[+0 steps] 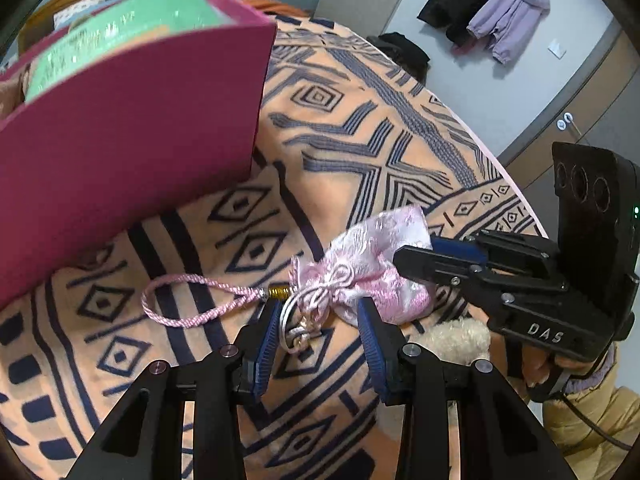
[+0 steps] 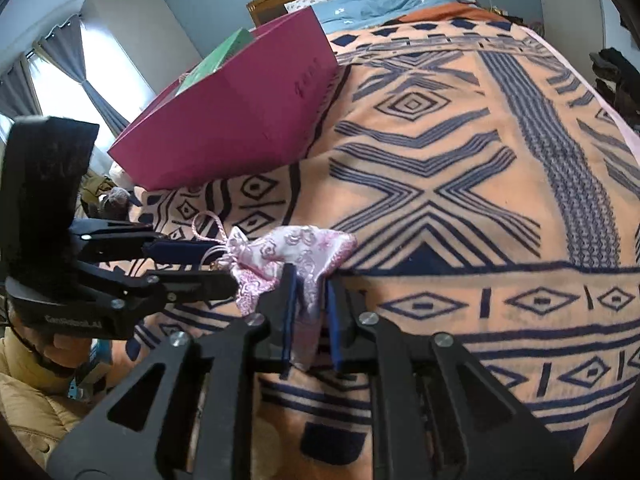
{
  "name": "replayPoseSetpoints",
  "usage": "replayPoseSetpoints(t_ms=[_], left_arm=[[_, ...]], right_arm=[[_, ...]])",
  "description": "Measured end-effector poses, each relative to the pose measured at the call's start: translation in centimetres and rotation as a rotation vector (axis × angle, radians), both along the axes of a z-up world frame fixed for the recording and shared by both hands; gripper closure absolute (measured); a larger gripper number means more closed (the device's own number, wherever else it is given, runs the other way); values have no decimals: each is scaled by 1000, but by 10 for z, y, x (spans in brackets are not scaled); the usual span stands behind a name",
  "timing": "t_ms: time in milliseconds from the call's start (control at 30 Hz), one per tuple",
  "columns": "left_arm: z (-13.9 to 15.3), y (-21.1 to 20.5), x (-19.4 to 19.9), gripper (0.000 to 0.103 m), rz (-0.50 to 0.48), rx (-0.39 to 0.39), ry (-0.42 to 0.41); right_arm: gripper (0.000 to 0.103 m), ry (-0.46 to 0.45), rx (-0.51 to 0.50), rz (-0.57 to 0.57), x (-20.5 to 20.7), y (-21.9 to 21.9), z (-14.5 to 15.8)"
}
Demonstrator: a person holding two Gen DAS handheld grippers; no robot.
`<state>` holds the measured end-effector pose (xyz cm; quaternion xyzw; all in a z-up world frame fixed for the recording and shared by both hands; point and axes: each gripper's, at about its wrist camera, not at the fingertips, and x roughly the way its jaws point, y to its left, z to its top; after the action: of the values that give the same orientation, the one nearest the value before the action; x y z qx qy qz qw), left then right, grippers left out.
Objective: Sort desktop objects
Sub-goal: 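Lift the pouch with both grippers and carry it over the pink box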
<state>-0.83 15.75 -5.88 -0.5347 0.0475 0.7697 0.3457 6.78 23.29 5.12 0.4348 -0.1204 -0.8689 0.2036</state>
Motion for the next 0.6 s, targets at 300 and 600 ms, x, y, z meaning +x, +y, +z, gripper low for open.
replayPoseSetpoints(t_ms=[300,600], left_arm=[[14,8,6,68,-21,20,31],[58,-6,11,67,19,76,115]], right_arm=[[86,11,10,15,0,-4,4],[86,132,30,48,4,-16,46]])
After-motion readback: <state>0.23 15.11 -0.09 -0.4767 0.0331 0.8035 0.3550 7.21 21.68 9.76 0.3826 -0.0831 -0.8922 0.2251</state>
